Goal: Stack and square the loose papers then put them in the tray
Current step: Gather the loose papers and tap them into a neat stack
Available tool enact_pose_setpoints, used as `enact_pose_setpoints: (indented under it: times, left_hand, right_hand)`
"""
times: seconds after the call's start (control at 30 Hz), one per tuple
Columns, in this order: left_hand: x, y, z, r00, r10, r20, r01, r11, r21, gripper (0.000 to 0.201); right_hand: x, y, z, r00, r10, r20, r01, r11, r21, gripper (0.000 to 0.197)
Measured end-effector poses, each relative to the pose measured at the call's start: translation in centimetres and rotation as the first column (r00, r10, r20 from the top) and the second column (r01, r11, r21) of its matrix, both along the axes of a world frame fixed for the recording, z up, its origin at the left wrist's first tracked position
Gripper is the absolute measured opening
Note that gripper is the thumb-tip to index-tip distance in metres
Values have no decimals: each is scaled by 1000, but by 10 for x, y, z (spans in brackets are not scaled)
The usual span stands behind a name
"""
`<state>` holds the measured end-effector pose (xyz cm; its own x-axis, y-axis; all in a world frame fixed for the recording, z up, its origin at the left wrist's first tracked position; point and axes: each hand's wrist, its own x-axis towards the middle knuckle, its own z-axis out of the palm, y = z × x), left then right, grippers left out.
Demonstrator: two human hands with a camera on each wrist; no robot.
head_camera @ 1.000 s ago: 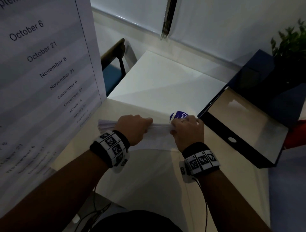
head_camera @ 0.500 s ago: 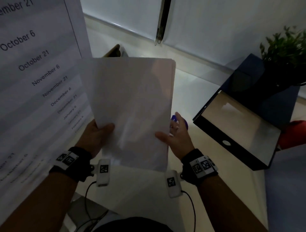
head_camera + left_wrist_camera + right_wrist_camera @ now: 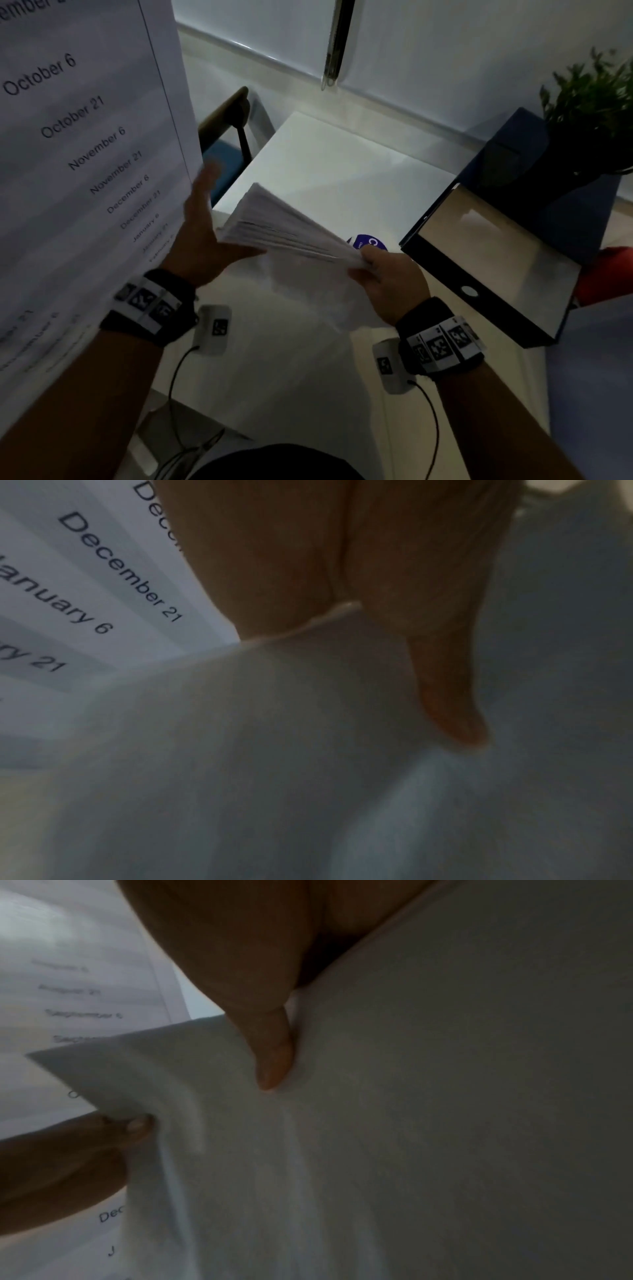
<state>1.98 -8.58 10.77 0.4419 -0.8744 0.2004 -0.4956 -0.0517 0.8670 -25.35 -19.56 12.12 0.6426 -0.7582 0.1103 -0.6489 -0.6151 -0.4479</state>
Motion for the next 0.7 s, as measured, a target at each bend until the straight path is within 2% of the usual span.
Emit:
enact_pose_setpoints:
  times: [0.07, 0.1, 0.17, 0.23, 0.3, 0.33, 0.37, 0.4, 0.43, 0.5, 0.57, 0.63, 0.7]
  left_hand:
    - [7, -5, 14, 989, -147, 24, 144, 985, 92, 59]
    - [9, -7, 14, 982, -188, 14, 185, 977, 108, 46]
    - [12, -11, 4, 984, -177, -21, 178, 979, 103, 37]
    - [13, -8, -6, 991, -115, -73, 120, 990, 68, 37]
    - [18, -2, -20, 981, -17, -195, 22, 999, 27, 37]
    - [22, 2, -26, 966, 43, -257, -37, 999, 26, 33]
    - [28, 7, -32, 948, 92, -305, -82, 996, 44, 30]
    - [33, 13, -36, 928, 131, -348, -114, 991, 68, 32]
    - [36, 18, -41, 907, 156, -390, -136, 988, 77, 37]
    - [39, 26, -49, 867, 185, -462, -162, 983, 89, 53]
    - [33, 28, -53, 832, 196, -518, -181, 980, 80, 62]
    - [23, 28, -55, 818, 223, -530, -225, 972, 62, 58]
    - [9, 27, -57, 820, 295, -491, -327, 945, 22, 43]
  right_hand:
    - [0, 0, 1, 997, 40, -60, -40, 999, -10, 19]
    - [0, -1, 1, 996, 46, -79, -47, 999, -13, 19]
    - [0, -1, 0, 991, 36, -127, -36, 999, 0, 20]
    - [-3, -3, -3, 980, -6, -200, 9, 1000, 13, 21]
    - [-14, -6, -8, 960, -74, -270, 90, 995, 49, 24]
    - [-22, -7, -11, 960, -121, -254, 146, 986, 83, 24]
    - [-29, -8, -14, 970, -176, -167, 199, 971, 132, 23]
    - [-35, -7, -17, 971, -239, -19, 238, 950, 204, 26]
    - [-38, -4, -20, 939, -305, 158, 248, 920, 305, 31]
    - [-33, 1, -24, 785, -441, 435, 171, 830, 531, 41]
    - [-21, 3, -28, 670, -521, 529, 108, 773, 625, 42]
    - [-10, 5, -31, 630, -564, 534, 150, 763, 629, 32]
    - [-6, 7, -36, 598, -591, 541, 214, 769, 603, 27]
